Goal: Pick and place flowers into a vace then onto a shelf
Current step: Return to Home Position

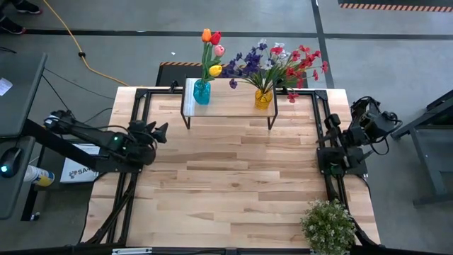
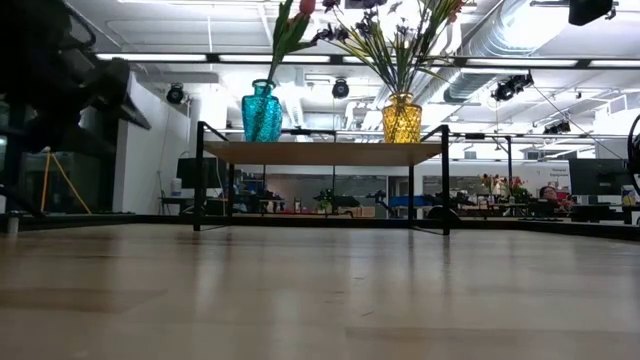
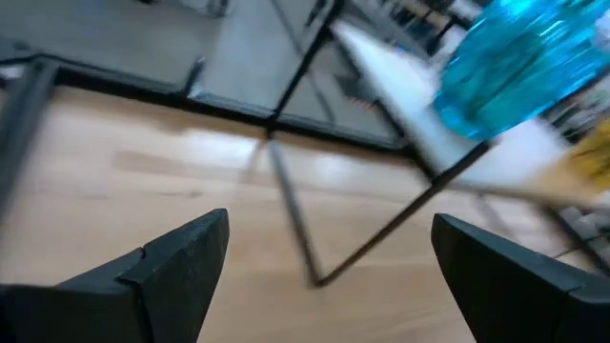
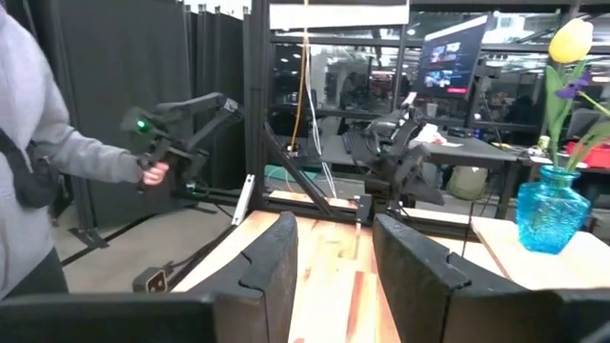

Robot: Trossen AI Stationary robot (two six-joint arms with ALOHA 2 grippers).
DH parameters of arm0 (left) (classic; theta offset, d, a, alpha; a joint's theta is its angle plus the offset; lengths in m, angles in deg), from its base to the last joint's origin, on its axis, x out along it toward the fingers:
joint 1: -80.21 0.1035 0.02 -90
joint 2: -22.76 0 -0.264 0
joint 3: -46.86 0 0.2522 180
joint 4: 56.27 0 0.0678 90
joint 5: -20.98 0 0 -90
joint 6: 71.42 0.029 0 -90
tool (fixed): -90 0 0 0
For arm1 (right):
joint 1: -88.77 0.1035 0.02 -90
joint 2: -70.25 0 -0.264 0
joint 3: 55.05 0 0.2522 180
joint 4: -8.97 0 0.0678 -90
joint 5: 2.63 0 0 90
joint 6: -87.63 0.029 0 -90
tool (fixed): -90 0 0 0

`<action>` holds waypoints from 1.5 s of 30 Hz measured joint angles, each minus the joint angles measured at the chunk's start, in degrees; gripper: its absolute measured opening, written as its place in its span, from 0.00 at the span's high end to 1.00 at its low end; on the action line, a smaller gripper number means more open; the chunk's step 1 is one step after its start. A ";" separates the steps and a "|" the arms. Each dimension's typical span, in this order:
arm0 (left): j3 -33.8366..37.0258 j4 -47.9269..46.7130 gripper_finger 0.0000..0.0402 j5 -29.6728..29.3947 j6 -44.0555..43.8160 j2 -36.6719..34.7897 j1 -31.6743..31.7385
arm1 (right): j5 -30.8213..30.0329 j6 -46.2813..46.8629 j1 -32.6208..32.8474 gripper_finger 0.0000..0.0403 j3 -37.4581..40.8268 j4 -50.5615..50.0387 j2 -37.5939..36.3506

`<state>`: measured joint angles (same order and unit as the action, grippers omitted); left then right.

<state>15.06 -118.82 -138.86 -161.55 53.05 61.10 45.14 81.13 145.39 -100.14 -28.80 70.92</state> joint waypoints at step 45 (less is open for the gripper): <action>13.72 54.80 0.01 47.92 65.99 -6.89 34.17 | 3.63 7.94 0.02 0.68 0.38 -4.09 -0.02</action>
<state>28.78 -64.02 -90.94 -95.56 46.16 95.27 48.76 89.07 145.41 -99.76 -32.88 70.90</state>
